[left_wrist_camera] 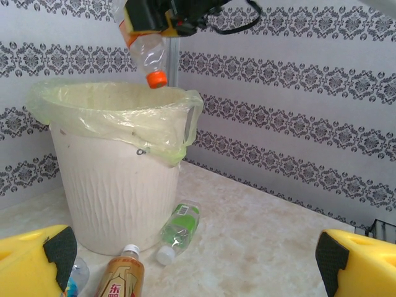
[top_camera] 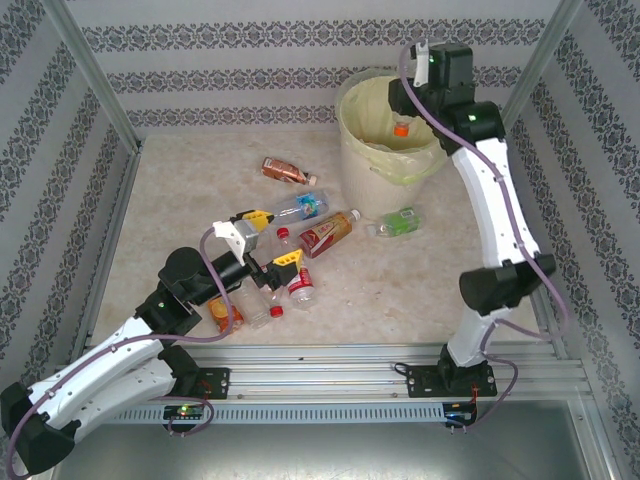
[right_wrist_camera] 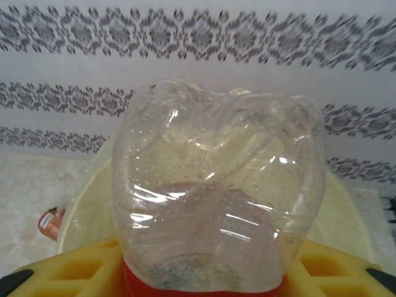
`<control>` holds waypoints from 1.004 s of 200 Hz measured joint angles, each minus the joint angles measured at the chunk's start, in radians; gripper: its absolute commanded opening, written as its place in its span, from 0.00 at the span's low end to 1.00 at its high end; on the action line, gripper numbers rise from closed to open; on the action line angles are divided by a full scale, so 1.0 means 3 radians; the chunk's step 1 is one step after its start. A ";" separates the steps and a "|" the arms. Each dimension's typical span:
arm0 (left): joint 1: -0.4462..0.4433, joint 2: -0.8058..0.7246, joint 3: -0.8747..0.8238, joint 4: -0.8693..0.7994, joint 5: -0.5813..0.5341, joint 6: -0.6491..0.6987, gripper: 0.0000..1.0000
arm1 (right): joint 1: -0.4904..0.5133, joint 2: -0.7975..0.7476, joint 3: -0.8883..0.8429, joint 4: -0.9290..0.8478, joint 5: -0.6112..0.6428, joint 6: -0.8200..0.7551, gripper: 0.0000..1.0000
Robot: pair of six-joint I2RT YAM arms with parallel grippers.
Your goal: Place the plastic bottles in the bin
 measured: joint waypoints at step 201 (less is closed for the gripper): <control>0.0022 0.0127 0.0057 -0.0224 -0.0038 0.0043 1.00 | -0.0025 0.0937 0.0467 -0.0829 -0.0299 0.0327 0.85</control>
